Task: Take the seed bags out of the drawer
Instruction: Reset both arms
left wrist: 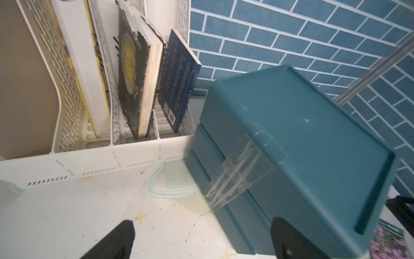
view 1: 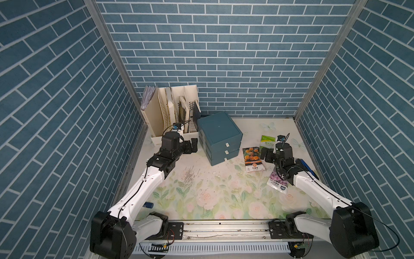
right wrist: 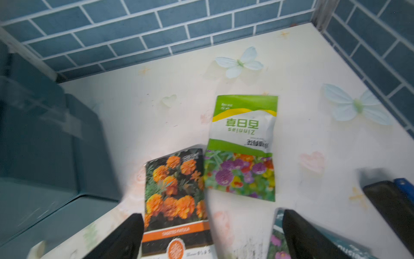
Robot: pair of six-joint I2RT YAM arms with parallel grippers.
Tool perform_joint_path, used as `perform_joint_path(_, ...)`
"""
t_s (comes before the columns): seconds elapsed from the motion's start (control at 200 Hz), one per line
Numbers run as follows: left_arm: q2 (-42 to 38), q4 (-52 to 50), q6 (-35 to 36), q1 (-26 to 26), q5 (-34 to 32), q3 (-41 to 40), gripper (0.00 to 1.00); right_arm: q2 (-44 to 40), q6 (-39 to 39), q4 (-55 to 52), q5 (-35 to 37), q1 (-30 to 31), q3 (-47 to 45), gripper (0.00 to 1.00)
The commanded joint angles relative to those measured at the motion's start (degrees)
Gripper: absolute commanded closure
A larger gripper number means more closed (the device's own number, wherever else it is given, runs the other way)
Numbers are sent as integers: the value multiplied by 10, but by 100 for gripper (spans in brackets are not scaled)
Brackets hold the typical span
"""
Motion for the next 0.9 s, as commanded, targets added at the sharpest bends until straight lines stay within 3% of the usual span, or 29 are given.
perform_joint_path(0.0,-7,77,35,10,-75,-44,0,34,-69,66,24,-30,14,0)
perform_joint_path(0.18,-19,235,73,34,-144,-162,0,81,-127,209,25,-81,-32,0)
perform_joint_path(0.365,1,369,97,73,-162,-243,0,111,-169,371,59,-97,-102,0)
perform_joint_path(0.515,29,456,119,108,-139,-276,0,135,-203,493,68,-98,-154,0)
perform_joint_path(0.895,131,677,161,146,-63,-344,1,152,-198,659,53,-100,-237,0)
